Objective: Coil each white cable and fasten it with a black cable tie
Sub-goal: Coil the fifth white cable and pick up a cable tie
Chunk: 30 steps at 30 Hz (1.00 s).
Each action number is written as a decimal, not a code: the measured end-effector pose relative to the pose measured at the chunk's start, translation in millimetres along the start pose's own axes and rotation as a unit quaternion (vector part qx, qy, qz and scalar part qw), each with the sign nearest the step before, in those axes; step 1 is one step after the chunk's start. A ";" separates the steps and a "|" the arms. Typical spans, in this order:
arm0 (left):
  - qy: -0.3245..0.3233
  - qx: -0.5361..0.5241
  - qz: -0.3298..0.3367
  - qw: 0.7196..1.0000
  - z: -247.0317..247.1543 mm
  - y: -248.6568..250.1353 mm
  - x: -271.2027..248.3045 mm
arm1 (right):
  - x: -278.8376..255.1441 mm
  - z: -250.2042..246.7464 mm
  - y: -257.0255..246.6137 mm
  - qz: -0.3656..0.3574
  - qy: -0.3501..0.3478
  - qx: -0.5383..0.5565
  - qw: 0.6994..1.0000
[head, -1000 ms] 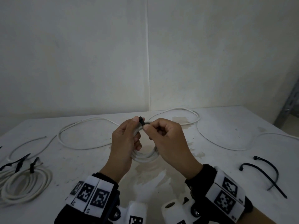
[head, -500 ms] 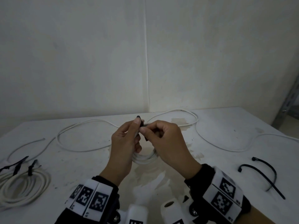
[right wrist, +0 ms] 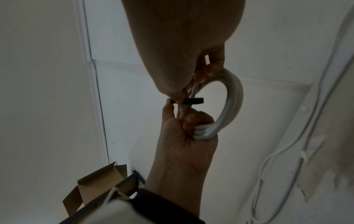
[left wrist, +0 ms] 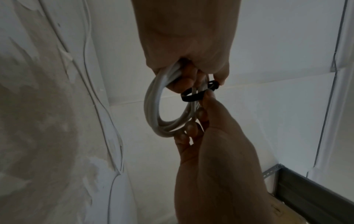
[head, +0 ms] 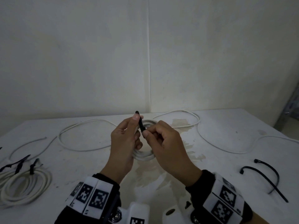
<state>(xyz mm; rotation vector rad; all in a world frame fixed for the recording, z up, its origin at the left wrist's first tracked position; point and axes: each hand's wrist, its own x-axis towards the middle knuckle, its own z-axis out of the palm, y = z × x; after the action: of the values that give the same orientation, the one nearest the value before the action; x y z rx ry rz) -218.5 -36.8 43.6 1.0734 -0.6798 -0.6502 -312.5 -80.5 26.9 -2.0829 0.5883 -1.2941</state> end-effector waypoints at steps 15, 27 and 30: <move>-0.056 0.047 -0.028 0.997 -9.6 1.4 -1.5 | 33.1 -31.7 -7.4 0.090 -0.056 0.120 0.987; -0.069 0.100 -0.008 0.993 -7.6 -4.6 -8.1 | 50.2 -24.6 -18.6 0.047 0.019 0.088 0.995; -0.070 0.094 -0.007 0.993 -9.2 -0.8 -4.7 | 49.7 -26.7 -19.7 0.050 -0.018 0.090 0.994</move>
<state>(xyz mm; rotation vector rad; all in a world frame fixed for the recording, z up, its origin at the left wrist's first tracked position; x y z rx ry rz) -214.6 -28.4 39.0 1.2150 -0.8704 -0.6877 -314.5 -105.6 81.1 -1.9012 0.5324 -1.2033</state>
